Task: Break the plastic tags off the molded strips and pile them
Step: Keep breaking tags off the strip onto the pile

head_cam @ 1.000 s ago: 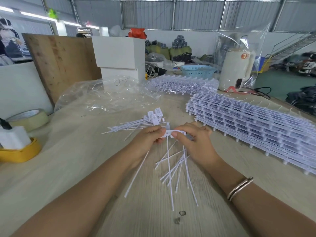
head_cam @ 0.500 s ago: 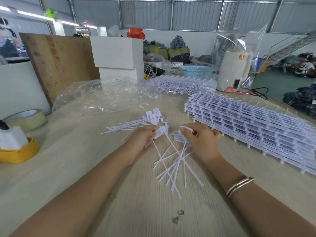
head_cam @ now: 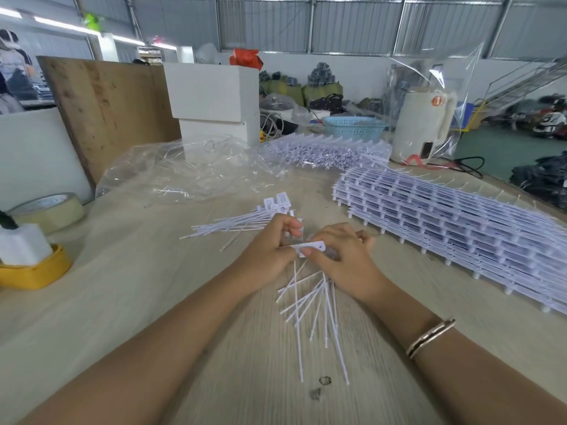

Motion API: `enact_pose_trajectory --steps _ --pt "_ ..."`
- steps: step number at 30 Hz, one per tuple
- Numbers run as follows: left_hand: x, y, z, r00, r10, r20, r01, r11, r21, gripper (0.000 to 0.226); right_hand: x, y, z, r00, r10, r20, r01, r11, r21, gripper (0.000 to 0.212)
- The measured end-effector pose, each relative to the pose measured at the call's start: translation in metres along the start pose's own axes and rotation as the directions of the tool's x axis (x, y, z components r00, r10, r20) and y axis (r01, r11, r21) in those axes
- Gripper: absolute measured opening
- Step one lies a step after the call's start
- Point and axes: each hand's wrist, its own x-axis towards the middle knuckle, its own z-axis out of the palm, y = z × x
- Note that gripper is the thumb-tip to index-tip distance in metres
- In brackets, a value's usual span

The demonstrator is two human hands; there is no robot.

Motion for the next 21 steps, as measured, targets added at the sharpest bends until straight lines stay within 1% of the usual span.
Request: enact_pose_trajectory --steps 1,2,3,4,6,8,11,14,16,18,20,21 --pt "0.001 0.000 -0.001 0.998 -0.050 -0.032 0.049 0.997 -0.057 0.024 0.000 0.000 -0.001 1.000 0.009 -0.013 -0.009 0.999 0.049 0.014" --pt "0.001 -0.001 -0.003 0.993 -0.104 -0.048 0.098 0.989 -0.106 0.019 0.000 0.000 -0.002 0.999 0.024 -0.036 -0.019 0.993 0.113 0.014" --pt "0.001 -0.001 -0.006 0.988 -0.151 -0.042 0.145 0.982 -0.121 0.016 0.000 -0.001 -0.004 0.998 0.042 -0.056 -0.031 0.983 0.184 0.017" --pt "0.001 -0.003 -0.008 0.985 -0.172 -0.017 0.169 0.980 -0.104 0.022 0.001 -0.001 -0.005 0.996 0.059 -0.066 -0.042 0.969 0.244 0.018" --pt "-0.002 -0.003 -0.009 0.984 -0.179 0.018 0.180 0.978 -0.105 0.034 0.001 -0.001 -0.006 0.995 0.080 -0.055 -0.060 0.950 0.307 0.017" --pt "-0.002 -0.003 -0.008 0.982 -0.188 -0.001 0.186 0.972 -0.144 0.040 0.001 -0.001 -0.007 0.995 0.101 -0.024 -0.088 0.939 0.332 0.019" --pt "-0.003 -0.002 -0.006 0.983 -0.184 0.005 0.183 0.975 -0.128 0.040 0.000 -0.003 -0.008 0.996 0.094 0.002 -0.090 0.943 0.320 0.022" --pt "-0.002 -0.002 -0.006 0.978 -0.207 -0.009 0.203 0.965 -0.164 0.035 0.000 -0.005 -0.007 0.999 0.048 0.024 -0.053 0.961 0.270 0.017" --pt "-0.002 -0.001 -0.005 0.969 -0.245 -0.017 0.231 0.933 -0.275 0.030 0.001 -0.007 -0.007 1.000 0.018 -0.010 -0.014 0.964 0.267 0.023" --pt "-0.001 0.002 -0.003 0.959 -0.285 0.004 0.258 0.863 -0.435 0.026 0.002 -0.008 -0.008 0.996 -0.020 -0.082 0.039 0.972 0.233 0.032" --pt "-0.001 0.005 0.001 0.946 -0.324 0.029 0.284 0.781 -0.556 0.022 0.001 -0.008 -0.007 0.986 -0.067 -0.150 0.090 0.985 0.150 0.032" --pt "0.000 0.006 0.002 0.936 -0.351 0.038 0.302 0.741 -0.599 0.021 0.000 -0.009 -0.007 0.980 -0.092 -0.176 0.112 0.988 0.103 0.029"
